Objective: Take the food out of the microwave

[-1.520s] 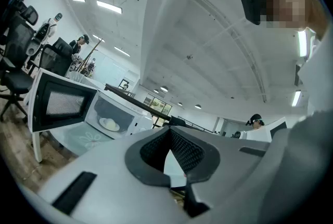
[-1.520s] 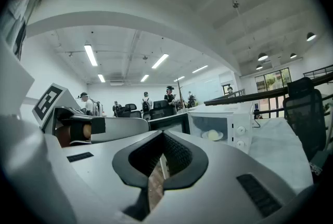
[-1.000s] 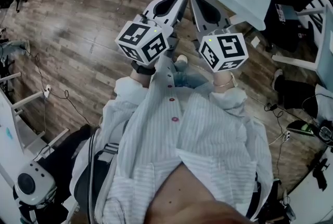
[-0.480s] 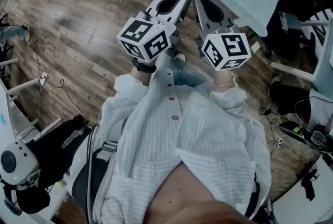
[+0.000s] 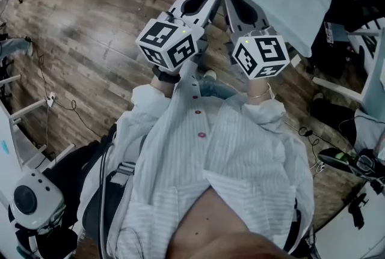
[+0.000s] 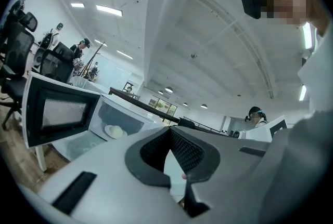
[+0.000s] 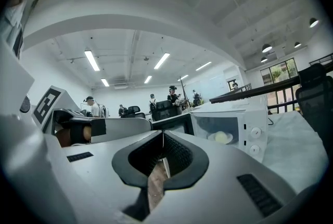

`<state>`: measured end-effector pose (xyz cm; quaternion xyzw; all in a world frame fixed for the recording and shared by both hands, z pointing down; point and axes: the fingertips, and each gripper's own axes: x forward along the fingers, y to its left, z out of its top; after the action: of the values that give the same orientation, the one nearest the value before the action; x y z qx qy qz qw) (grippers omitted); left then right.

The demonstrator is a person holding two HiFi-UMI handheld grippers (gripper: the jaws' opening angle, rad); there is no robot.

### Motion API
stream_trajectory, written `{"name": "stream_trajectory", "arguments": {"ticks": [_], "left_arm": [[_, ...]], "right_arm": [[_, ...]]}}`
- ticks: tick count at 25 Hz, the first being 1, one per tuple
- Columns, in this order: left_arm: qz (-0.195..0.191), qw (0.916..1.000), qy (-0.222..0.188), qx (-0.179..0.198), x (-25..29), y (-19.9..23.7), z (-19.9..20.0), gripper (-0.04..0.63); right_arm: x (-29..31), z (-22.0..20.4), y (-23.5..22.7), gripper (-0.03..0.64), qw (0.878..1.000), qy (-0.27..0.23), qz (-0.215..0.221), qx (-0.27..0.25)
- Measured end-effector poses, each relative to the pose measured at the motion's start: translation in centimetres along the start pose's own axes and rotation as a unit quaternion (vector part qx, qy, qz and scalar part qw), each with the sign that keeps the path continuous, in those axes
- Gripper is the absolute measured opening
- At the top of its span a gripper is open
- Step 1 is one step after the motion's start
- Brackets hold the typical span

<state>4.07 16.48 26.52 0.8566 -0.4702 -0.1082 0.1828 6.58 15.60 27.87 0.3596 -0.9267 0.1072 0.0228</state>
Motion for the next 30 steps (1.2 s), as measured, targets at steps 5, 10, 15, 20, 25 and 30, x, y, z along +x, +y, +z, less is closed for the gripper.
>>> {"name": "stream_trajectory", "arguments": {"ticks": [5, 10, 15, 20, 25, 30], "left_arm": [[-0.008, 0.9999, 0.006, -0.003, 1.7, 4.6, 2.6, 0.008], [-0.014, 0.9999, 0.009, 0.001, 3.0, 9.1, 4.6, 0.008], [-0.025, 0.9996, 0.015, -0.001, 4.1, 11.8, 5.6, 0.008], [-0.039, 0.9988, 0.029, -0.003, 4.8, 15.4, 6.1, 0.008], [-0.054, 0.9978, 0.039, -0.004, 4.4, 17.7, 6.8, 0.008], [-0.062, 0.9968, 0.048, -0.014, 4.2, 19.2, 6.7, 0.008]], "right_arm": [[5.4, 1.6, -0.5, 0.032, 1.0, -0.007, -0.008, 0.011], [10.4, 2.2, -0.7, 0.032, 1.0, -0.007, -0.015, 0.013], [12.9, 2.7, -1.4, 0.032, 0.999, -0.011, -0.032, 0.013], [16.4, 2.4, -2.4, 0.032, 0.998, -0.016, -0.058, 0.024], [18.7, 2.2, -2.1, 0.032, 0.996, -0.02, -0.082, 0.029], [19.9, 1.5, -2.0, 0.032, 0.994, -0.011, -0.098, 0.038]]}}
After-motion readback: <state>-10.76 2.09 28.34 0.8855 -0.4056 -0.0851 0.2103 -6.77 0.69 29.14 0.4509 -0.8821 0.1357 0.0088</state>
